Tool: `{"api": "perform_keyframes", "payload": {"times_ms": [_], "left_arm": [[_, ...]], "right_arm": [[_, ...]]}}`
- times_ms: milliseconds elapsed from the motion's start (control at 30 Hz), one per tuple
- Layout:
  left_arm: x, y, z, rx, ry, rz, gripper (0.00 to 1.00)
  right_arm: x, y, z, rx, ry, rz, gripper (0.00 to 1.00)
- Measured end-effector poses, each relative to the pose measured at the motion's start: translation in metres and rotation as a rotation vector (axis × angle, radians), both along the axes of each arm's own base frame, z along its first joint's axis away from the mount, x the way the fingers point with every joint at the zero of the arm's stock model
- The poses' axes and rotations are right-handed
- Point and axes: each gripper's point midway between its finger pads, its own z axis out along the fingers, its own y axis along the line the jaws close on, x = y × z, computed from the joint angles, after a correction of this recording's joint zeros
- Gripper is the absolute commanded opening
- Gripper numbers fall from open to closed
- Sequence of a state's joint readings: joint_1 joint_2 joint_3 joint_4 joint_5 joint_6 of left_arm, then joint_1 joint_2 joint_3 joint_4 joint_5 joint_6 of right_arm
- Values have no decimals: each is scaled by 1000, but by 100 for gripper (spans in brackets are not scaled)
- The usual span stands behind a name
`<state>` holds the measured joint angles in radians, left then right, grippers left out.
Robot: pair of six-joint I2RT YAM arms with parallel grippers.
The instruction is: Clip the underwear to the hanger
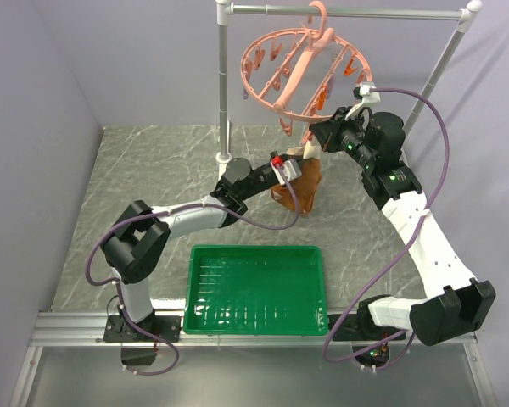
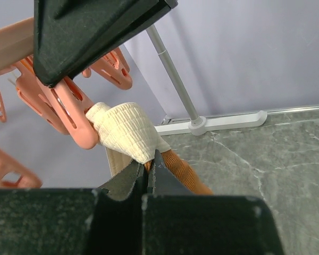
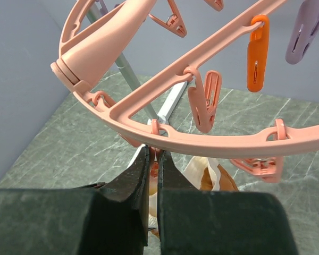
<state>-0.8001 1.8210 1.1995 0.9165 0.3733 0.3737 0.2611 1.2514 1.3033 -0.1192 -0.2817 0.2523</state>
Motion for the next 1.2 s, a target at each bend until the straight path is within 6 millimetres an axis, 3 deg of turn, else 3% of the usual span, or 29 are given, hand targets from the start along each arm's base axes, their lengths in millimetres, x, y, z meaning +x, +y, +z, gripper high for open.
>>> {"api": "perform_keyframes", "payload": {"times_ms": [333,900,1033,1200], "left_arm": [[10,-6,-12,31,-19,16,0],[22,-4,1,18,-44,35,0],[22,-4,2,17,-45,35,0],[24,-4,7,9,-50,38,0]], "right_arm": [[-1,0,0,-4,3,1,0],[-1,-1,-1,-9,5,0,0],[-1,-1,-1,-12,5,2,5],[-2,0,3,-11,3,7,0]]}}
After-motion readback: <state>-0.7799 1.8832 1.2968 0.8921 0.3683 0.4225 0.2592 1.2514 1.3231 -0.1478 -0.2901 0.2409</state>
